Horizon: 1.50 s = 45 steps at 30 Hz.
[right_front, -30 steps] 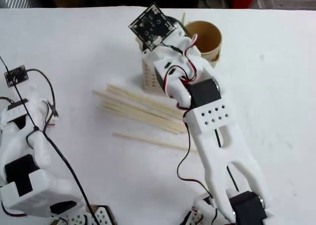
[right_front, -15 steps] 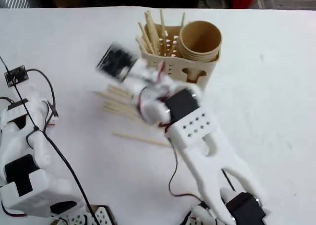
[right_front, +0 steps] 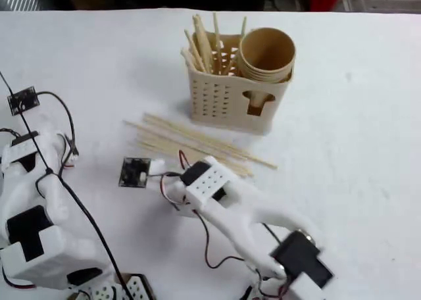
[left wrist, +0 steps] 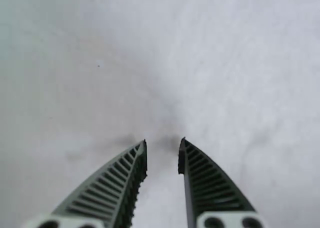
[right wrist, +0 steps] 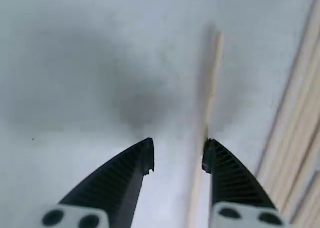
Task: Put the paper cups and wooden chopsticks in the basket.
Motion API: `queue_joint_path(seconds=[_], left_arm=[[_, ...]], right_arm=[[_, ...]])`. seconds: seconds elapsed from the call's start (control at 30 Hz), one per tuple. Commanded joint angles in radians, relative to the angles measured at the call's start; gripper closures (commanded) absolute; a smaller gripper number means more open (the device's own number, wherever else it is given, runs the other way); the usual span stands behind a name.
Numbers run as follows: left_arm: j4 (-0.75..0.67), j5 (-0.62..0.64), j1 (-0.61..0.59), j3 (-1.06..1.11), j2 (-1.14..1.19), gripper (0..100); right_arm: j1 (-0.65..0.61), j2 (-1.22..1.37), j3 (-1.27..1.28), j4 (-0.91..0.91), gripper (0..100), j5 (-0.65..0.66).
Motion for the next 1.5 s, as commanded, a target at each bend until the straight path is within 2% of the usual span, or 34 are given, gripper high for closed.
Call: queue_joint_path(seconds=[0.0,0.1,0.23,0.4,0.47,0.63,0.87,1.0,1.13,1.37,1.47], left_arm=[[-0.018,0.009,0.013,-0.005,-0.005,88],[-0.018,0.009,0.013,-0.005,-0.005,88],[-0.018,0.009,0.013,-0.005,-0.005,88],[-0.018,0.009,0.013,-0.005,-0.005,88],[-0.018,0.009,0.013,-0.005,-0.005,88],[-0.018,0.009,0.013,-0.005,-0.005,88],[-0.018,0.009,0.013,-0.005,-0.005,88],[-0.018,0.009,0.013,-0.005,-0.005,88],[-0.018,0.009,0.013,-0.005,-0.005,88],[-0.018,0.008,0.013,-0.005,-0.005,88],[-0.018,0.008,0.013,-0.005,-0.005,88]], right_arm=[[-0.004,0.076,0.0,-0.09,83.7,0.014],[-0.004,0.104,-0.002,-0.091,86.2,0.015],[-0.004,0.094,-0.006,-0.09,99.1,0.008],[0.018,0.062,-0.015,-0.07,98.3,0.006],[0.042,-0.004,-0.023,-0.033,98.1,0.002],[0.085,-0.272,-0.101,0.036,98.2,-0.103],[0.093,-0.624,-0.353,0.015,98.1,-0.161],[0.102,-0.662,-0.477,-0.147,98.1,-0.161],[0.145,-0.622,-0.491,-0.407,98.1,-0.161],[0.289,-0.42,-0.496,-0.71,98.1,-0.163],[0.332,-0.321,-0.496,-0.771,98.1,-0.163]])
